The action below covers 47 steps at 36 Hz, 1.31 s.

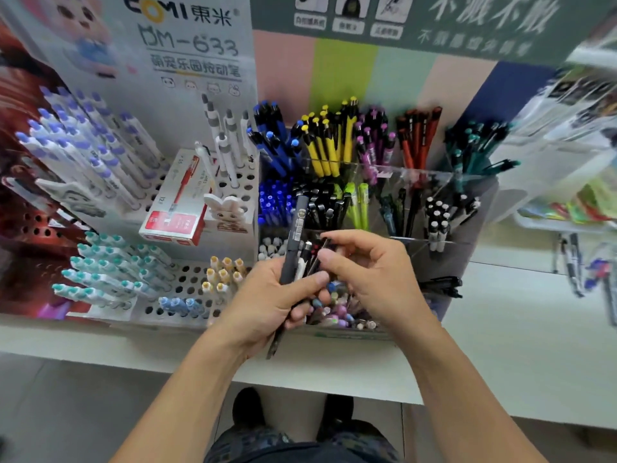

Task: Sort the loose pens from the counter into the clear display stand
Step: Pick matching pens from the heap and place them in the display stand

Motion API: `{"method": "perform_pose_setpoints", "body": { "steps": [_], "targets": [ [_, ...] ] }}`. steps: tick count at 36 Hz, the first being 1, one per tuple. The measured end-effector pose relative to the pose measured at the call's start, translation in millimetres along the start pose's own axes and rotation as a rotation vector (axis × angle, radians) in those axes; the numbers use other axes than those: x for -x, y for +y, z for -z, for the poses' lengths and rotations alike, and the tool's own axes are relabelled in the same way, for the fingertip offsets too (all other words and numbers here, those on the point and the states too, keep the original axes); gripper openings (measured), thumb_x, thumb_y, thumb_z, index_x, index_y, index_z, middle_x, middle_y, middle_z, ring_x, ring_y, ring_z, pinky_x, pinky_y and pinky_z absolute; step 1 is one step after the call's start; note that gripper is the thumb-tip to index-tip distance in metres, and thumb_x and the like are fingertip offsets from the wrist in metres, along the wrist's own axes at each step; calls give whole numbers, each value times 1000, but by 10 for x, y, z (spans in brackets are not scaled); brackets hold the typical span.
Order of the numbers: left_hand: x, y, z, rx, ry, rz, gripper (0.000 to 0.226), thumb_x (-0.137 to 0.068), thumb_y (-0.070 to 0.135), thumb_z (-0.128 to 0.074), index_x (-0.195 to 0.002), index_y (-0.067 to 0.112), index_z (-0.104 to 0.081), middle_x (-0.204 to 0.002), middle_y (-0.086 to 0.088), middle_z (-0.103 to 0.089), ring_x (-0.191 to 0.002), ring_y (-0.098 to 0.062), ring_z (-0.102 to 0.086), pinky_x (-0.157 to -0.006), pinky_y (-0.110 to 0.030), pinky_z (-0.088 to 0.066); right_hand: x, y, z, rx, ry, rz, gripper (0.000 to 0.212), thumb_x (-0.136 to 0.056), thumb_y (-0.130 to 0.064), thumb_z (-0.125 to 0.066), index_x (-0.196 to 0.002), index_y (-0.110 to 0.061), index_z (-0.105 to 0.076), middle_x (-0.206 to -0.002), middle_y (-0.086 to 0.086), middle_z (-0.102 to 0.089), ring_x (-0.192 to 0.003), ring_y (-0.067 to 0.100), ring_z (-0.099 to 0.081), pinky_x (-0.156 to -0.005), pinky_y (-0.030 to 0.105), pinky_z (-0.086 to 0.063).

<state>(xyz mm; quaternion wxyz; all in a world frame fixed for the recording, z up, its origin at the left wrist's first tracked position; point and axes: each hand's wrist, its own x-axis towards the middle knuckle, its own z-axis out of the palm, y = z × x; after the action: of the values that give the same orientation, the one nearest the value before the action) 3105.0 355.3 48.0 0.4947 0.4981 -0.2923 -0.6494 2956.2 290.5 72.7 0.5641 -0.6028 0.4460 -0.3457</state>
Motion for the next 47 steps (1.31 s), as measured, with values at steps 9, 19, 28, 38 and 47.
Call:
{"method": "perform_pose_setpoints", "body": {
  "steps": [9, 19, 28, 38, 47],
  "targets": [
    [-111, 74, -242, -84, 84, -96, 25, -103, 29, -51, -104, 15, -72, -74, -9, -71, -45, -15, -51, -36, -21, -38, 31, -63, 316, -372, 169, -113, 6, -97, -3, -60, -103, -4, -60, -87, 9, -73, -73, 14, -64, -60, 22, -52],
    [-189, 146, -96, 229, 101, -69, 39, -107, 23, -29, -114, 7, -64, -64, -6, -47, -39, -8, -21, -41, -21, -13, -168, -381, 335, 11, 448, 494, 21, -97, 2, -60, -111, -12, -64, -95, 7, -69, -85, 22, -70, -72, 36, -62],
    [-115, 126, -41, 143, 35, -102, 30, -108, 15, -34, -121, 7, -60, -71, -6, -55, -45, -10, -30, -41, -23, -19, -192, -418, 399, 130, 517, 649, 24, -97, 3, -60, -117, -9, -62, -99, 8, -67, -87, 20, -69, -75, 40, -62],
    [-83, 80, -9, -28, 16, -135, 25, -106, 14, -43, -124, 18, -60, -76, -1, -57, -50, -9, -35, -42, -18, -31, -400, -138, 134, 532, 260, 569, 24, -92, -3, -71, -115, -8, -75, -102, 0, -71, -92, 6, -66, -84, 16, -53],
    [-75, 37, 64, -60, 26, -129, 20, -107, 15, -44, -121, 18, -57, -72, 2, -53, -50, -10, -26, -44, -19, -23, -329, -426, 337, 447, 489, 711, 21, -91, 0, -68, -111, -8, -73, -99, 2, -68, -88, 15, -68, -77, 23, -55]
  ]
}}
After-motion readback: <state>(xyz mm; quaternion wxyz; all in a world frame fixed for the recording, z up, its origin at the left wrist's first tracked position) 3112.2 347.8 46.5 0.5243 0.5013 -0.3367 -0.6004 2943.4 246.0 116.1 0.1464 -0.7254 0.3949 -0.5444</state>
